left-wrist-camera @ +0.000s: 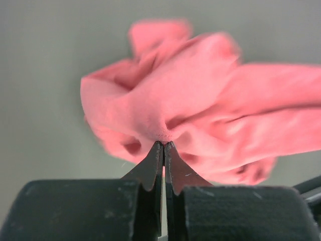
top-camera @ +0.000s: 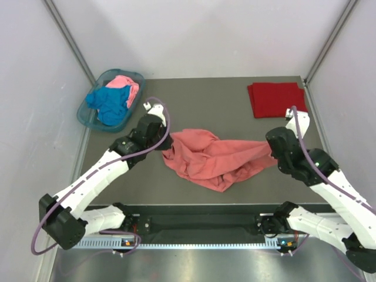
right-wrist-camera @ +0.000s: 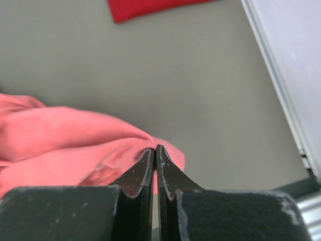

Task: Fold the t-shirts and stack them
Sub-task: Flatten the tshirt out

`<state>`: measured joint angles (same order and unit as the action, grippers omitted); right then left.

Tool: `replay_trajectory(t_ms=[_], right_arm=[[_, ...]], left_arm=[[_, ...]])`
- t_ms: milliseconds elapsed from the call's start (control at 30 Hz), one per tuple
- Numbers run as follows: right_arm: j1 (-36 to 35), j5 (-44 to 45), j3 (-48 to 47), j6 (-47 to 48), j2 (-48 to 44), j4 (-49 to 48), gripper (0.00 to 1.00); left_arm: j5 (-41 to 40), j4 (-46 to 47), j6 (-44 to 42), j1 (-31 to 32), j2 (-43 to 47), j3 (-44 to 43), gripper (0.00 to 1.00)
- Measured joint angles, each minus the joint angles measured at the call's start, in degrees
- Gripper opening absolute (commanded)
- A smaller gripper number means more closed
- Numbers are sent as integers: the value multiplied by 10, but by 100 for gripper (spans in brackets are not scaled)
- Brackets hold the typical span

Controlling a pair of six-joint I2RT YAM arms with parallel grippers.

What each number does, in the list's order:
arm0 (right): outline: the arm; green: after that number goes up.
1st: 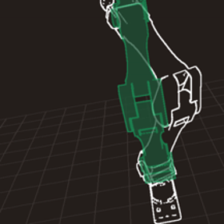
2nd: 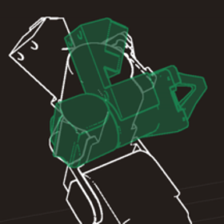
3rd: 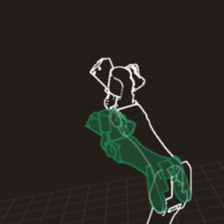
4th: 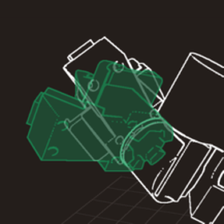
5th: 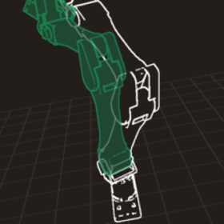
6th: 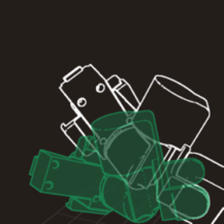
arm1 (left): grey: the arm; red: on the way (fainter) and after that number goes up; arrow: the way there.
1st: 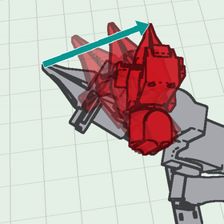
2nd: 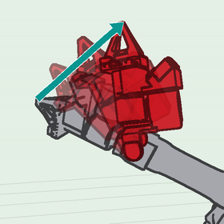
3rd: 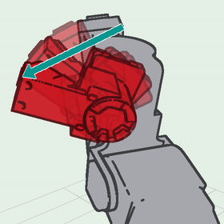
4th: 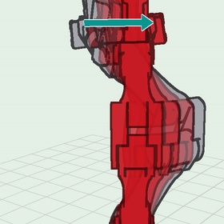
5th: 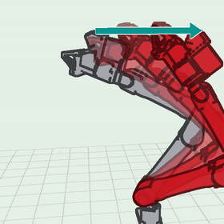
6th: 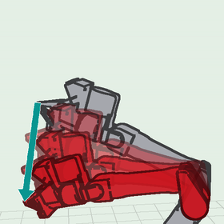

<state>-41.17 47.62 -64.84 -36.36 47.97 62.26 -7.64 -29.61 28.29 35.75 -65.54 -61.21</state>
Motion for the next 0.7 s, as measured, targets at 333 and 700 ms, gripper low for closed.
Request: replay_trajectory(t_ms=[333, 700], right_arm=[[118, -91, 73, 70, 31, -82, 0], [227, -179, -433, 179, 256, -166, 0]], left_arm=[[28, 9, 17, -80, -2, 85, 0], [142, -9, 18, -217, -166, -375, 0]])
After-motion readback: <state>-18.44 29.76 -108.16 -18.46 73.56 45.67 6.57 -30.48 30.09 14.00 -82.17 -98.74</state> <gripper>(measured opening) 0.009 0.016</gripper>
